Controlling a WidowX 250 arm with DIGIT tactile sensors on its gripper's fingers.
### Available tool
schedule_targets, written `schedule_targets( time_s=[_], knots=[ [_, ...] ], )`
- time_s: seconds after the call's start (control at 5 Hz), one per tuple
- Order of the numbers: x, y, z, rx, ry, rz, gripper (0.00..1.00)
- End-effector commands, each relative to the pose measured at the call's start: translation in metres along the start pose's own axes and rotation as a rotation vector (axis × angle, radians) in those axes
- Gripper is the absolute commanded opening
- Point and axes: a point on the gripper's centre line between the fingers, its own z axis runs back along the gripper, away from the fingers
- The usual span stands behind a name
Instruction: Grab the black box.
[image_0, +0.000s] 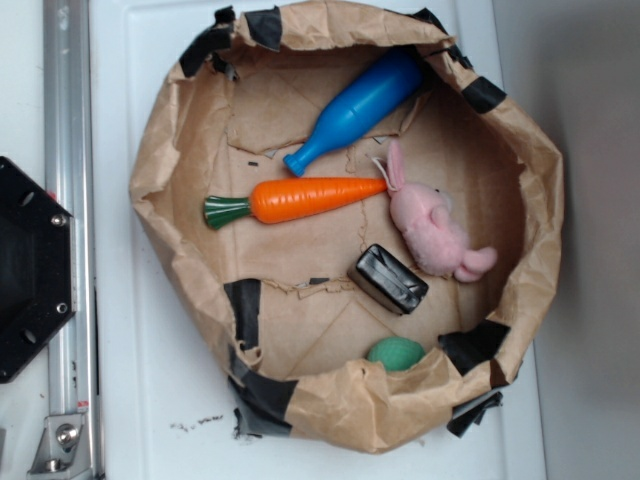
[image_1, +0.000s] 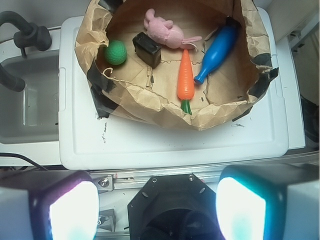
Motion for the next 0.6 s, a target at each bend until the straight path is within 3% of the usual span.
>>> schedule_targets(
  time_s=[0.0,0.2,0.4],
  knots=[
    [0.0,0.0,0.0,0.0,0.0,0.0,1.0],
    [0.036,-0.011,-0.015,-0.019,0.012,-0.078,1.0],
    [0.085,-0.018,-0.033,0.01,-0.036,-0.088,1.0]
  ],
)
